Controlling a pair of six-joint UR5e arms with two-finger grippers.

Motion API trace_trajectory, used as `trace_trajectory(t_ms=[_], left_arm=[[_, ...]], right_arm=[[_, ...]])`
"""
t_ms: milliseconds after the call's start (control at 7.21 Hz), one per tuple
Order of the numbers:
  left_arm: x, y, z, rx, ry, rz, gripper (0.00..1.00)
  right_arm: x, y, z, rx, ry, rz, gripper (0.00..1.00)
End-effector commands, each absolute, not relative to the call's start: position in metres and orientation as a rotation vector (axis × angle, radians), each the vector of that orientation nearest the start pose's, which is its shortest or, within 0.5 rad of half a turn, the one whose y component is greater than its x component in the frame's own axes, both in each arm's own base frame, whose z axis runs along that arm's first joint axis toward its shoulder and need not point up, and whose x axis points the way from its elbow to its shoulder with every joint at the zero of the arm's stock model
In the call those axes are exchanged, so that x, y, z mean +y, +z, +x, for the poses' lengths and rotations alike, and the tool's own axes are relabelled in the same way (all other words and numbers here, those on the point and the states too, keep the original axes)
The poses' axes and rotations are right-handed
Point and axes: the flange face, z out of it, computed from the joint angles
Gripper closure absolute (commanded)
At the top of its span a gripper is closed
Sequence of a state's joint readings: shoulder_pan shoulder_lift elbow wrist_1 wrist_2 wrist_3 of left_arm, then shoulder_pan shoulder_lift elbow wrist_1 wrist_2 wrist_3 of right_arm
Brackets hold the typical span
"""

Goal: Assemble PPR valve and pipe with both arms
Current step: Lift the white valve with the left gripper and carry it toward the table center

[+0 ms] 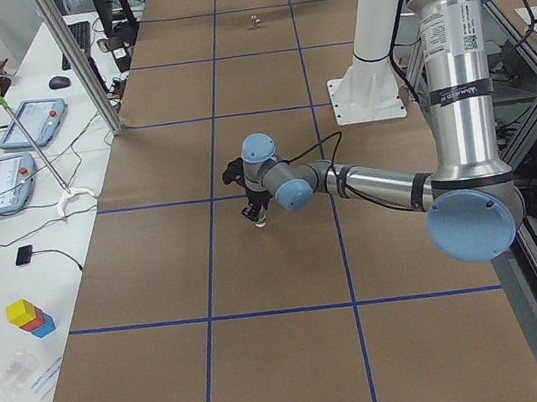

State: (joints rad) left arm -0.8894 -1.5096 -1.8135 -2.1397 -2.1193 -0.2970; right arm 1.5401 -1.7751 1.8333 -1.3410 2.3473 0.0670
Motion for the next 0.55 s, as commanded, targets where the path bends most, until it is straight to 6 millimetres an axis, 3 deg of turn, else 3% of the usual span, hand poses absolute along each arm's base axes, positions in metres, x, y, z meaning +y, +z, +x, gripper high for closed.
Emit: trace_trajectory(t_ms=[0,139,416], left_arm=[[-0.444,0.441,0.250,0.910,0.321,0.368,1.00],[-0.453,0.410,0.265,0.960,0.222,0.352,1.00],[-0.467,0.329,0.320,1.020,0.127,0.274,1.00]], right_arm=[[-0.422,0.596,0.050,-0.784,-0.076,0.232,0.00],[-0.421,0.599,0.051,-0.785,-0.073,0.228,0.00],[-0.422,0.604,0.050,-0.791,-0.070,0.218,0.00]])
